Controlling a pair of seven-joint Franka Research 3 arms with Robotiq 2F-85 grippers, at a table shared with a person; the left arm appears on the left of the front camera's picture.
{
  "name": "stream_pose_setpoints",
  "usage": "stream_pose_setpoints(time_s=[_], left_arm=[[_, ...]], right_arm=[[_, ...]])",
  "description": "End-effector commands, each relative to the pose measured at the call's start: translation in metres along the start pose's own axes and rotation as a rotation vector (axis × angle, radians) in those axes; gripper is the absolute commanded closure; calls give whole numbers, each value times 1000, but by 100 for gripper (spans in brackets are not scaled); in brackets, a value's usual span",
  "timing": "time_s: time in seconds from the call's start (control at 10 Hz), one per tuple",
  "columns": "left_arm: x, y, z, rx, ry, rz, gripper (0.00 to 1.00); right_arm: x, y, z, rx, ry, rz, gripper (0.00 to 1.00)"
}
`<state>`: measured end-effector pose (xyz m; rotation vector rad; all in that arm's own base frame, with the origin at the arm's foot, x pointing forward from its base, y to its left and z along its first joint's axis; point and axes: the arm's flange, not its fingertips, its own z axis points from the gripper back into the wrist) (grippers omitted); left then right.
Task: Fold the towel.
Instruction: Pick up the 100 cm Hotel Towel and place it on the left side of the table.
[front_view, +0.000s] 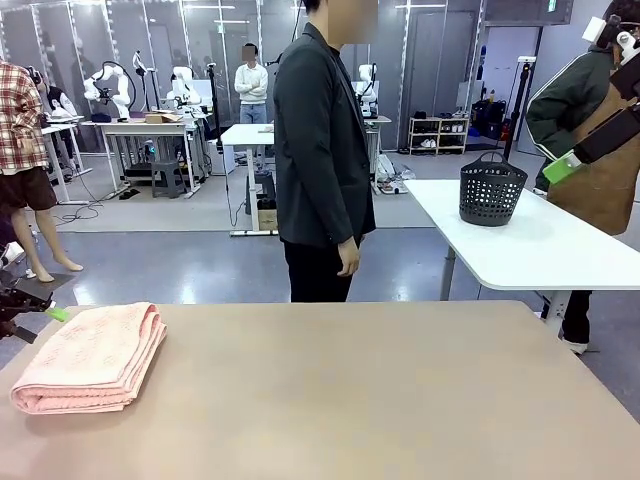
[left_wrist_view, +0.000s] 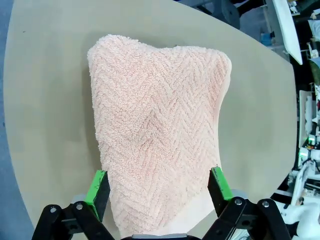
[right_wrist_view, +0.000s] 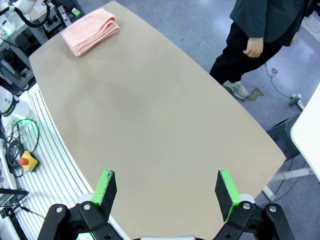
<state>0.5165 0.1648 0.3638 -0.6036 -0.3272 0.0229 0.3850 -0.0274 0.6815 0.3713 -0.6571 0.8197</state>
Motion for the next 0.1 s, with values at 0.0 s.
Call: stream_pose_setpoints(time_s=[0.0], left_arm=[[4,2,1,-5,0,0,0]], right_arm=[[1,0,1,2,12,7,0]])
